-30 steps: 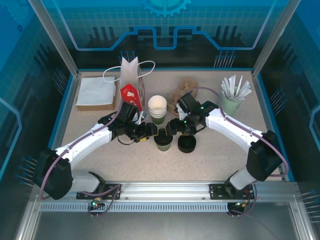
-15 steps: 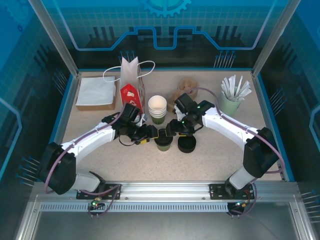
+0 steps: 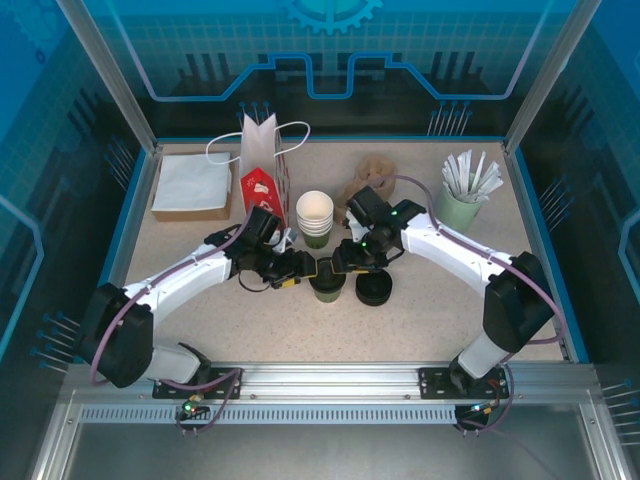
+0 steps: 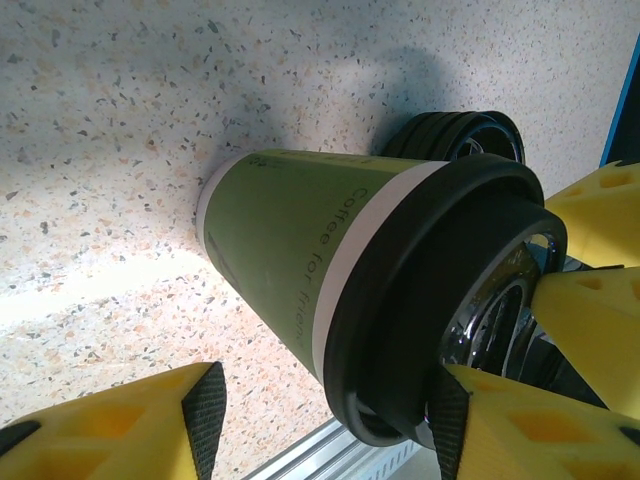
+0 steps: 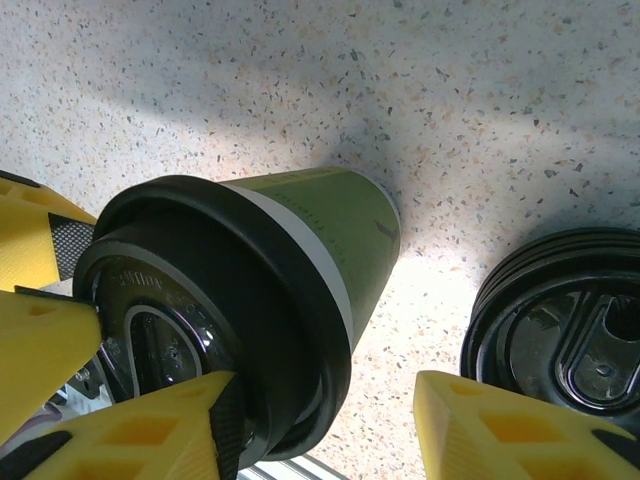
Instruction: Pack the takeout coffee
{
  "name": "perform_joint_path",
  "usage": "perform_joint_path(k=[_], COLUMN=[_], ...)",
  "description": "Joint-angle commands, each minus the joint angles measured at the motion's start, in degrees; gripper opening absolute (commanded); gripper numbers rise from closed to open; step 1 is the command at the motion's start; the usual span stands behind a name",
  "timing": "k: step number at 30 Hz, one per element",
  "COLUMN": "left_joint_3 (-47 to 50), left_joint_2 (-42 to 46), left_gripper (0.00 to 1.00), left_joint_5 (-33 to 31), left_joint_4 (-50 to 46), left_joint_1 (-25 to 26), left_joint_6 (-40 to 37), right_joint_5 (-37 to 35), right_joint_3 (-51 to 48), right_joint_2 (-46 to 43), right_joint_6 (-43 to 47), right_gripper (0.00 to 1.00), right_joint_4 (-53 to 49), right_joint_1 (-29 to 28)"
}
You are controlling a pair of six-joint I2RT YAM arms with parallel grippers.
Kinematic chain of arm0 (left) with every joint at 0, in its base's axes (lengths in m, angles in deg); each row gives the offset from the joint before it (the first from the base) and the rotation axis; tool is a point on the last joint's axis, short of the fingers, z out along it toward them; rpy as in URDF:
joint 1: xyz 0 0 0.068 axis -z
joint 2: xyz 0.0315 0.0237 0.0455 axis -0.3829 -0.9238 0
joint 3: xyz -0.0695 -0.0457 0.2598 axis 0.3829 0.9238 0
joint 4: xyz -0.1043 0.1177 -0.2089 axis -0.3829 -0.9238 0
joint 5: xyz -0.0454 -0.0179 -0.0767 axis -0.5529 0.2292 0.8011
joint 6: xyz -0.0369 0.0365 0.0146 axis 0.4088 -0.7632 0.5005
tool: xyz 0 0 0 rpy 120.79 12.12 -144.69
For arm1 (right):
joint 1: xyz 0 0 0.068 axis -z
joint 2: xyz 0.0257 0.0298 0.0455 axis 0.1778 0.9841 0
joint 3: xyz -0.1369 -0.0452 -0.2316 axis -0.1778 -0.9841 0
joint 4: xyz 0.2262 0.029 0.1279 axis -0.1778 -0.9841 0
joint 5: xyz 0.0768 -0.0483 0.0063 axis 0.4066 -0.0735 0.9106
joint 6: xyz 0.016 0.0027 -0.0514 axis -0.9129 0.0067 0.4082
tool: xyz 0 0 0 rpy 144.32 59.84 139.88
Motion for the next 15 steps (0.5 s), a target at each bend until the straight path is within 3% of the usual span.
perform_joint_path(k=[1,15], left_joint_3=[1.8,5.49], left_joint_2=[-1.77,-2.83], left_gripper=[0.57,0.55], left_joint_5=[-3.38,-7.04], left_joint_4=[-3.61,-5.11], left_joint_1=[-0.15,-0.16], left_joint_6=[-1.78,-2.44], right_joint_5=[-2.51,-5.32], right_joint_3=[-0.29,-0.45], right_joint_2=[3.1,5.96], right_joint_6=[0.94,2.85], right_gripper=[0.49,0.45], right_joint_4=[-4.6,-8.46], right_joint_1=[-0.98,-1.3])
